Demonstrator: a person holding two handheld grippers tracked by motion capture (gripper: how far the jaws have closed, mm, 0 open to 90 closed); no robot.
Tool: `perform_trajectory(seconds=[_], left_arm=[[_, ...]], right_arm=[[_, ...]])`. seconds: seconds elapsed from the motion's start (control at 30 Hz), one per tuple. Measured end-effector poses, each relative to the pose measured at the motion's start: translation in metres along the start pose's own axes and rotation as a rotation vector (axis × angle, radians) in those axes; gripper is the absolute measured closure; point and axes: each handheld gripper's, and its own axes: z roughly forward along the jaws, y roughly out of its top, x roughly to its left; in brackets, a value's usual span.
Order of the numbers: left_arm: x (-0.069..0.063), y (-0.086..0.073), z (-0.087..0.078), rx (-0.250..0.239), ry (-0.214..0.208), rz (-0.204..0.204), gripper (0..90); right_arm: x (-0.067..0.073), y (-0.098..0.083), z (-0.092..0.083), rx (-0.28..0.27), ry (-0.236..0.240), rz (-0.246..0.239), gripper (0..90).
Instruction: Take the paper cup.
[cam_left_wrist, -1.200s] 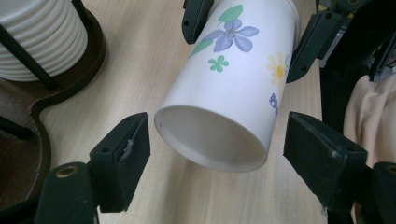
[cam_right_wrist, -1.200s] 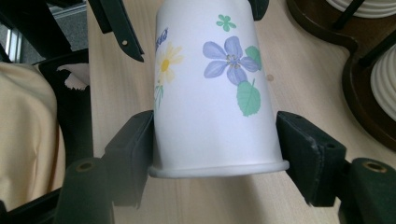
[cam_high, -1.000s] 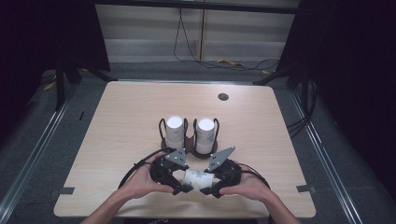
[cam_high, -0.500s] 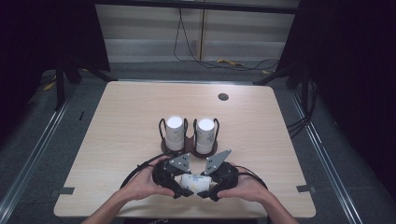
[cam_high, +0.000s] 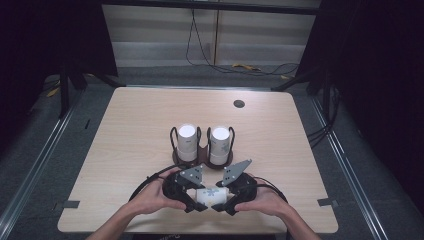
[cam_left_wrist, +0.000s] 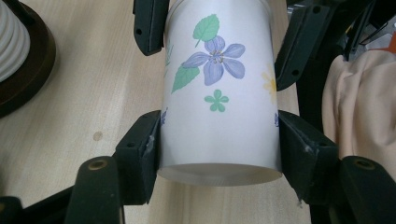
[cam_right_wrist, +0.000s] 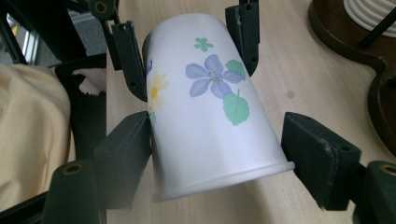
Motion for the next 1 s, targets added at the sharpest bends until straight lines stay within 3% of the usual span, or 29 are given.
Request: perform_trajectory(seconds=[0.23,0.3,0.4,0.53,0.63,0.8,0.87,1.0], left_arm=[[0.001,-0.001,-0.002,-0.032,-0.003,0.001,36.1],[0.001,-0.003,-0.002,-0.045,-0.007,-0.016,36.1],[0.001,-0.003,-0.002,-0.045,0.0,-0.008,36.1],[0.0,-0.005,-0.002,-0.042,-0.001,-0.027,36.1],[0.001,-0.007,-0.002,-0.06,-0.001,-0.031,36.0],[0.001,-0.011,-0.002,-0.091,0.007,-0.054,36.0],[0.002,-0.012,-0.003,-0.072,0.017,-0.048,36.0],[0.002,-0.013,-0.004,-0.116,0.012,-0.07,35.9]], right_arm=[[-0.002,-0.003,-0.002,-0.033,-0.011,0.026,16.5],[-0.004,-0.004,-0.004,-0.053,-0.014,0.044,15.2],[-0.004,-0.006,-0.007,-0.074,-0.021,0.061,14.9],[-0.005,-0.009,-0.01,-0.098,-0.024,0.082,14.8],[-0.005,-0.008,-0.012,-0.136,-0.022,0.105,17.2],[-0.005,-0.008,-0.014,-0.154,-0.04,0.112,16.8],[-0.006,-0.009,-0.015,-0.165,-0.045,0.116,16.8],[-0.007,-0.012,-0.017,-0.18,-0.055,0.131,16.7]])
